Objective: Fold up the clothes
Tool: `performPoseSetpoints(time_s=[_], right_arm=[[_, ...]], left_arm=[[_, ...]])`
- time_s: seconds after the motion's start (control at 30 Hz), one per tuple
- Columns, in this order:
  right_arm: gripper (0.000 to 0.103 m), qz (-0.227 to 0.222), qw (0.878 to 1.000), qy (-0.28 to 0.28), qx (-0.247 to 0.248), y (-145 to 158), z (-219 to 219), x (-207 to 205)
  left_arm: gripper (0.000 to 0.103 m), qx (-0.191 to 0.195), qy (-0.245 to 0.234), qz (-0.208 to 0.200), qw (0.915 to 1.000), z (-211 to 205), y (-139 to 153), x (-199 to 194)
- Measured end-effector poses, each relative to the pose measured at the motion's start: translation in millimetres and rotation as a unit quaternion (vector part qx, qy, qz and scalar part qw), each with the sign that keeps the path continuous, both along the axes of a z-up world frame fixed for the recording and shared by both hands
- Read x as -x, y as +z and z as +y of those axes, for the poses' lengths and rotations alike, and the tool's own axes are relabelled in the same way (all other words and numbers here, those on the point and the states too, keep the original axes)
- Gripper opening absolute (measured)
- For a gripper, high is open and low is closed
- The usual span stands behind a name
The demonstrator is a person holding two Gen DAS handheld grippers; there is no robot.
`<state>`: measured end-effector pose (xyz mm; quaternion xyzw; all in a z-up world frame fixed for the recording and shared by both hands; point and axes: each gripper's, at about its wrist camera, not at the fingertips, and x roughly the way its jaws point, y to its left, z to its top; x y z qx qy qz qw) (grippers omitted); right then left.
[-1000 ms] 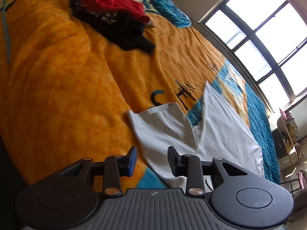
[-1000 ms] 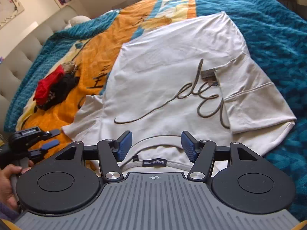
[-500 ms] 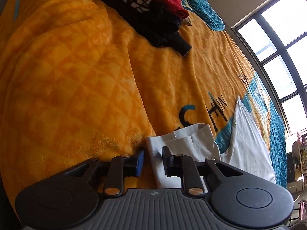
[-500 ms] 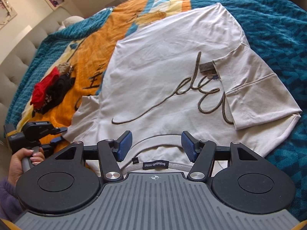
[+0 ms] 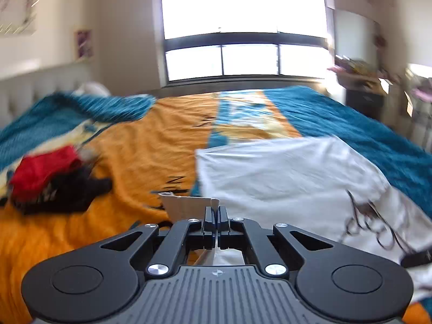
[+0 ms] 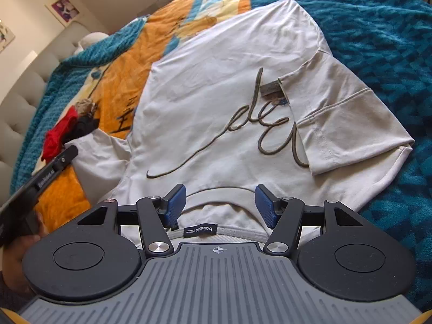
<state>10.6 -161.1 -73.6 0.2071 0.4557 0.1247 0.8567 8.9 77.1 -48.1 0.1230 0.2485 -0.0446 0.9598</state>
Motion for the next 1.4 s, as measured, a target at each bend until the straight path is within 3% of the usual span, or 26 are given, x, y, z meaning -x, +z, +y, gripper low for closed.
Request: performPoseSetpoints(time_s=[0.03,0.07,0.1,0.13,0.2,0.27,0.33,0.4,0.47,0.5,0.57,0.6,0.63,0.73,0.83,0.9,0.93,0.97,1.03,1.1,1.17,1.27,1.33,1.4], right_arm=[[0.063,0.0,1.0,-0.002,-0.002,0,-2,0],[0.063,0.0,1.0,-0.004,-0.004,0,-5,1],[0.063,0.001,1.0,-0.006,-0.007,0,-7,1],[0.063,0.001,1.0,-0.007,-0.009,0,-10,2],[0.063,0.001,1.0,-0.01,-0.015,1,-17,3],[0.063,0.001,1.0,-0.016,-0.024,2,-24,5],[0.063,0.002,0.999,-0.023,-0.032,2,-30,4],[0.063,0.002,0.999,-0.03,-0.037,2,-35,4],[0.063,-0.001,0.999,-0.037,-0.039,2,-39,6],[0.063,0.0,0.998,-0.039,-0.042,1,-40,6],[0.063,0.002,0.998,-0.041,-0.048,1,-41,7],[0.063,0.002,0.998,-0.039,-0.048,1,-41,8],[0.063,0.002,0.998,-0.037,-0.047,2,-40,9],[0.063,-0.003,0.999,-0.034,-0.04,4,-39,12],[0.063,-0.003,0.999,-0.037,-0.038,4,-39,12],[0.063,0.0,0.998,-0.039,-0.039,3,-39,12],[0.063,0.0,0.998,-0.038,-0.039,3,-38,11],[0.063,0.0,0.999,-0.036,-0.04,3,-38,12],[0.063,0.002,0.999,-0.036,-0.04,3,-38,12],[0.063,0.004,0.998,-0.04,-0.04,1,-39,12],[0.063,0.005,0.998,-0.043,-0.04,0,-40,13],[0.063,0.011,0.998,-0.053,-0.035,-4,-45,11],[0.063,0.013,0.998,-0.057,-0.034,-6,-49,10],[0.063,0.011,0.997,-0.067,-0.033,-5,-56,13]], left_arm=[[0.006,-0.023,-0.026,0.027,0.999,-14,-7,4],[0.018,-0.038,-0.046,0.062,0.9963,-25,-16,7],[0.019,-0.053,-0.065,0.097,0.9918,-36,-25,10],[0.02,-0.04,-0.068,0.115,0.9902,-34,-27,14],[0.034,0.009,-0.061,0.139,0.9884,-21,-24,23],[0.048,0.09,-0.016,0.141,0.9858,8,-12,30],[0.049,0.179,0.051,0.133,0.9734,45,-2,32],[0.052,0.257,0.126,0.12,0.9507,82,0,27],[0.052,0.316,0.19,0.129,0.9206,115,-10,15],[0.052,0.342,0.214,0.141,0.9041,128,-18,6],[0.051,0.404,0.243,0.188,0.8617,148,-37,-7],[0.051,0.422,0.249,0.205,0.8473,151,-43,-10],[0.051,0.431,0.251,0.215,0.8395,151,-48,-12],[0.051,0.442,0.241,0.228,0.8335,146,-55,-15],[0.049,0.476,0.241,0.242,0.8109,147,-69,-21],[0.04,0.499,0.246,0.244,0.7944,150,-76,-25],[0.029,0.509,0.249,0.244,0.7867,151,-79,-26],[0.009,0.518,0.249,0.24,0.7822,151,-80,-23],[0.001,0.534,0.248,0.228,0.7755,150,-78,-15],[0.0,0.514,0.266,0.206,0.7891,147,-70,-4],[0.0,0.495,0.289,0.192,0.7969,149,-66,5],[0.001,0.47,0.284,0.208,0.8096,151,-72,-2],[0.003,0.441,0.276,0.202,0.8299,146,-67,-2],[0.016,0.406,0.272,0.186,0.8523,141,-56,3]])
